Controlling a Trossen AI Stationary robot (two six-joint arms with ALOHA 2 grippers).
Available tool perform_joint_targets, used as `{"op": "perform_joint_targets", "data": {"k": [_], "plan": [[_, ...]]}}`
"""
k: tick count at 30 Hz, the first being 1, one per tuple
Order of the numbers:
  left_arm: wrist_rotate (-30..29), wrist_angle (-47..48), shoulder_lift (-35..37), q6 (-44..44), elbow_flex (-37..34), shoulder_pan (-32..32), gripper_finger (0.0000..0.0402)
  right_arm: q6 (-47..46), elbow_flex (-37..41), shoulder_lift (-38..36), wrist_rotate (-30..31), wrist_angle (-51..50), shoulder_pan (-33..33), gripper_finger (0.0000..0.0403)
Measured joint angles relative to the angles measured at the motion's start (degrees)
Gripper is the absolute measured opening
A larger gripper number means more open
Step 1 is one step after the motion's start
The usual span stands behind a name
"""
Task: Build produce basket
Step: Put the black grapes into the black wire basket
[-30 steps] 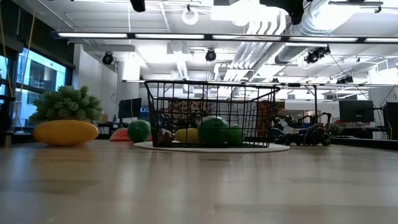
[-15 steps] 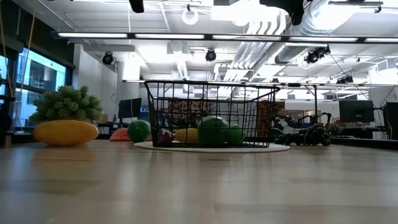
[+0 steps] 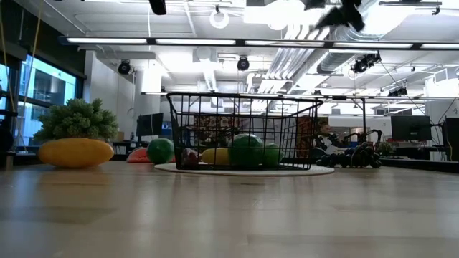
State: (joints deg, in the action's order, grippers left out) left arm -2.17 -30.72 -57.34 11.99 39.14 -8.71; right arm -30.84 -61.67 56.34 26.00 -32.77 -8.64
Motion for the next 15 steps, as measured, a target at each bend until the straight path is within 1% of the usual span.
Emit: {"op": "perform_joint_targets", "data": {"k": [2,4,7,9,11,12,15], "plan": [[0.0,0.0,0.0,0.0,0.0,0.0,0.0211,-1.7,-5.2,4.3,1.4,-12.1,-4.6,0.0248],[0.0,0.0,0.0,0.0,0.0,0.0,0.0211,-1.9,-7.8,8.1,1.5,-22.4,-9.6,0.0248],[0.0,0.0,0.0,0.0,0.0,0.0,0.0211,-4.1,-6.9,12.8,1.2,-31.6,-17.2,0.0248],[0.0,0.0,0.0,0.0,0.0,0.0,0.0211,-5.7,-4.5,14.2,2.6,-36.2,-22.0,0.0248],[0.0,0.0,0.0,0.0,0.0,0.0,0.0211,-9.2,-1.2,14.5,3.7,-36.8,-26.2,0.0248],[0.0,0.0,0.0,0.0,0.0,0.0,0.0211,-10.7,0.6,14.3,3.3,-35.8,-28.1,0.0248],[0.0,0.0,0.0,0.0,0.0,0.0,0.0211,-11.8,6.2,12.7,-2.3,-27.6,-32.6,0.0248]]}}
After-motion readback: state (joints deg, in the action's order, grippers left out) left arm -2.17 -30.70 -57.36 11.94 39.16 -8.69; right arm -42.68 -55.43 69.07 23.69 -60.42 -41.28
